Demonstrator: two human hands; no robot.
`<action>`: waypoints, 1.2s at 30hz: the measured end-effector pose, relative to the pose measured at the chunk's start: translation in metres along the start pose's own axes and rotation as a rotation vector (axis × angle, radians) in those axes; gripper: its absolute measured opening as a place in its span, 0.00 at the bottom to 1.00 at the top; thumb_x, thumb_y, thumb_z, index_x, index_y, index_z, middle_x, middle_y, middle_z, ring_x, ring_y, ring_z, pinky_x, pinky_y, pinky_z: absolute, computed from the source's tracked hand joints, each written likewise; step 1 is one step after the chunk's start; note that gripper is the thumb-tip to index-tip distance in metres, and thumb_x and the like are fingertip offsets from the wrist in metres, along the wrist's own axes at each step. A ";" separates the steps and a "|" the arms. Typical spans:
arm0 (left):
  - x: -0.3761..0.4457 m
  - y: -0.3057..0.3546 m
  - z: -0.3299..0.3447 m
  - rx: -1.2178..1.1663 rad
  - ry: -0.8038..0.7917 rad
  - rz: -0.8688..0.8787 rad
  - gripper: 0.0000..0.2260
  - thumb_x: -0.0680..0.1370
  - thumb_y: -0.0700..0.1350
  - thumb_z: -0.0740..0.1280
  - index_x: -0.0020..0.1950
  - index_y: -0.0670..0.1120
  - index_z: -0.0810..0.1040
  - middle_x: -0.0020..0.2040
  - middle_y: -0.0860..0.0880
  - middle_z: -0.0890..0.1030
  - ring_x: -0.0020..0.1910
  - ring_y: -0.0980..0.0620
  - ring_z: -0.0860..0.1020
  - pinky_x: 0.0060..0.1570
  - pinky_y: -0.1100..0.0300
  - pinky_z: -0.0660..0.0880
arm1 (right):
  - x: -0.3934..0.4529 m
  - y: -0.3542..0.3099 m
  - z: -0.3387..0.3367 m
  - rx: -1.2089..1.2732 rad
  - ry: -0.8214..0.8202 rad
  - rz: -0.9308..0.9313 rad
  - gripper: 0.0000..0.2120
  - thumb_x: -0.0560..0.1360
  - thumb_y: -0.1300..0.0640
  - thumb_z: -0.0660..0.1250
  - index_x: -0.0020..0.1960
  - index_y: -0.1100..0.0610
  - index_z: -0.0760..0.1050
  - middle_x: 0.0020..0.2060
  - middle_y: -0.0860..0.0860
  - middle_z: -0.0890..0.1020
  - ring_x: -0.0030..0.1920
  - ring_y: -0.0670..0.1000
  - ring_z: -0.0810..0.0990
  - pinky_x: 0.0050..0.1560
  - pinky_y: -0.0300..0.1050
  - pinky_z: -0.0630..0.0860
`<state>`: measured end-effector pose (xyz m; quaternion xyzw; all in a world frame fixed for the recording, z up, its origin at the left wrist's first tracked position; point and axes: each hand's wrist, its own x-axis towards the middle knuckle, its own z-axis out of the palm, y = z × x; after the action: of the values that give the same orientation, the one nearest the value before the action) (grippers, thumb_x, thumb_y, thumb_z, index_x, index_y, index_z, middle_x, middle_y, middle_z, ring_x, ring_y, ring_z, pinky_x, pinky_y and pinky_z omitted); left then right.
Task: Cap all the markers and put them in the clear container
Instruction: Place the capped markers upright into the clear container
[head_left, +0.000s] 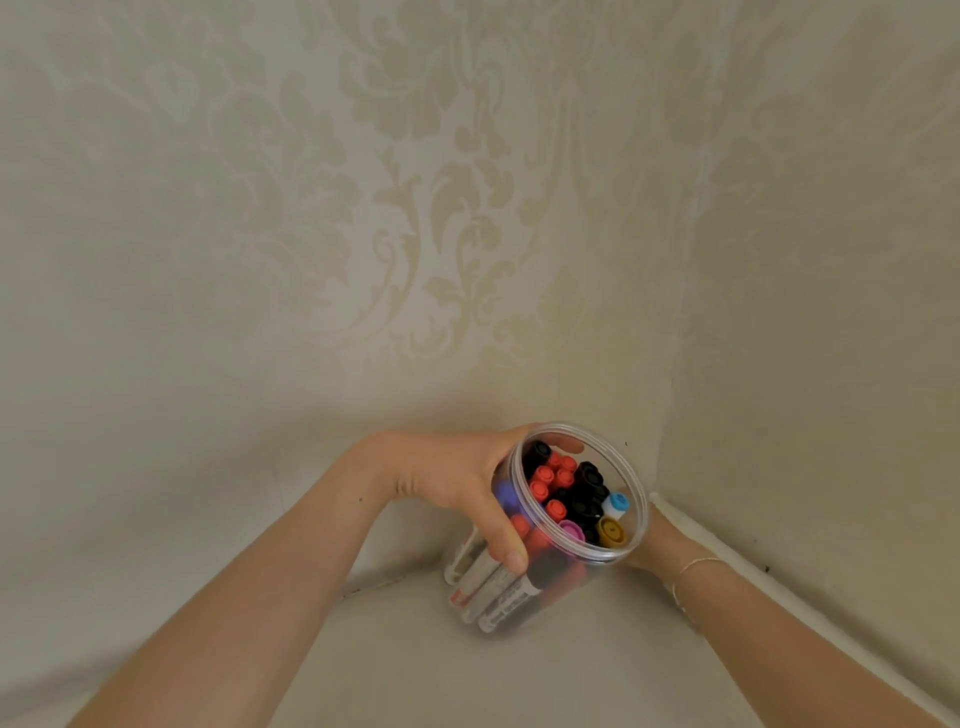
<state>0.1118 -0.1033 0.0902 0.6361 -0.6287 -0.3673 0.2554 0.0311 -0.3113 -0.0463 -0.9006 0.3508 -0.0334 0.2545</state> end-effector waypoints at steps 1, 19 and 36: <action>0.000 0.000 0.000 -0.003 0.001 -0.009 0.40 0.66 0.25 0.73 0.72 0.47 0.62 0.64 0.52 0.76 0.64 0.57 0.75 0.62 0.64 0.72 | -0.001 -0.006 -0.009 0.118 0.050 -0.020 0.15 0.77 0.63 0.62 0.63 0.66 0.70 0.59 0.61 0.76 0.59 0.59 0.75 0.56 0.46 0.70; -0.003 0.002 0.001 -0.029 0.004 -0.035 0.40 0.67 0.24 0.72 0.73 0.47 0.61 0.61 0.57 0.76 0.62 0.61 0.75 0.59 0.66 0.72 | -0.131 -0.126 -0.124 0.858 0.480 -0.606 0.14 0.79 0.51 0.61 0.37 0.56 0.73 0.26 0.39 0.71 0.28 0.39 0.69 0.32 0.33 0.67; -0.010 -0.002 0.000 -0.012 0.027 0.021 0.39 0.68 0.26 0.73 0.73 0.49 0.63 0.67 0.40 0.74 0.65 0.33 0.72 0.64 0.35 0.69 | -0.118 -0.117 -0.092 1.011 0.667 -0.417 0.12 0.74 0.53 0.70 0.38 0.60 0.74 0.30 0.60 0.80 0.24 0.54 0.78 0.29 0.48 0.78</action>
<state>0.1139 -0.0930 0.0900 0.6329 -0.6296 -0.3596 0.2715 -0.0078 -0.2018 0.1033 -0.6598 0.1693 -0.5220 0.5134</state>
